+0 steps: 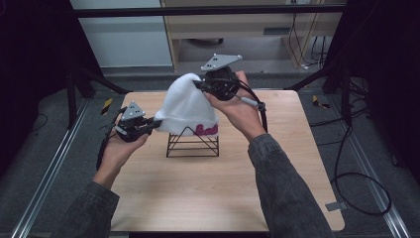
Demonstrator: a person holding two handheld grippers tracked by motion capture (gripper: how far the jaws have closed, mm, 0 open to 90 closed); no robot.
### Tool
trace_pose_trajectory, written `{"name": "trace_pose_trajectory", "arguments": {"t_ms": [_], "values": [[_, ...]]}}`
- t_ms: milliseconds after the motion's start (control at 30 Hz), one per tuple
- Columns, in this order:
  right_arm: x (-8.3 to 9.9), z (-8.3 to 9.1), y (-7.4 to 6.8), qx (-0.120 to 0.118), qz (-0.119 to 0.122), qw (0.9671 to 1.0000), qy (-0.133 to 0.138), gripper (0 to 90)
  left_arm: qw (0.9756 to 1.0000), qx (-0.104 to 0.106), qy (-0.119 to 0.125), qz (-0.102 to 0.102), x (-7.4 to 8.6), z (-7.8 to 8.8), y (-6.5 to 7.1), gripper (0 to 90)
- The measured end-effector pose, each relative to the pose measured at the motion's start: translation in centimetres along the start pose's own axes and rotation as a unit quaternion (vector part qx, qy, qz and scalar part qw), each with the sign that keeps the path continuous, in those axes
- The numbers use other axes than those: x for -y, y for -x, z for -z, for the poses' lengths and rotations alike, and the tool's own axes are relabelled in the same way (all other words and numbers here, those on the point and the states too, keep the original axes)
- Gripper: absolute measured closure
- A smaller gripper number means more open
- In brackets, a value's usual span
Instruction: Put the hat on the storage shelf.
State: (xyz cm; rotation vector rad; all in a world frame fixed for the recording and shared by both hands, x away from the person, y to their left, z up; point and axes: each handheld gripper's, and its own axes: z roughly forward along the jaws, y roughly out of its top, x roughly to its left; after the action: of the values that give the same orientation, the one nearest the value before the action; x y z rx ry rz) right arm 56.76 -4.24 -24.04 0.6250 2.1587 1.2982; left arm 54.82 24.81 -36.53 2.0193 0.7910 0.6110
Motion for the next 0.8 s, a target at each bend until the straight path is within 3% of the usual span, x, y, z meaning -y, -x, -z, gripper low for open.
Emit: {"name": "trace_pose_trajectory", "arguments": {"t_ms": [200, 800], "values": [[1.2, -0.2, 0.0, -0.007, -0.004, 0.9999, -0.013, 82.9, 0.9999, 0.011, -0.010, -0.001, 0.8, -0.9, 0.5, 79.5], [1.9, -0.5, -1.0, -0.024, -0.005, 0.9992, -0.032, 82.4, 0.9995, 0.024, -0.022, 0.001, 2.2, -1.4, 0.6, 79.3]]}}
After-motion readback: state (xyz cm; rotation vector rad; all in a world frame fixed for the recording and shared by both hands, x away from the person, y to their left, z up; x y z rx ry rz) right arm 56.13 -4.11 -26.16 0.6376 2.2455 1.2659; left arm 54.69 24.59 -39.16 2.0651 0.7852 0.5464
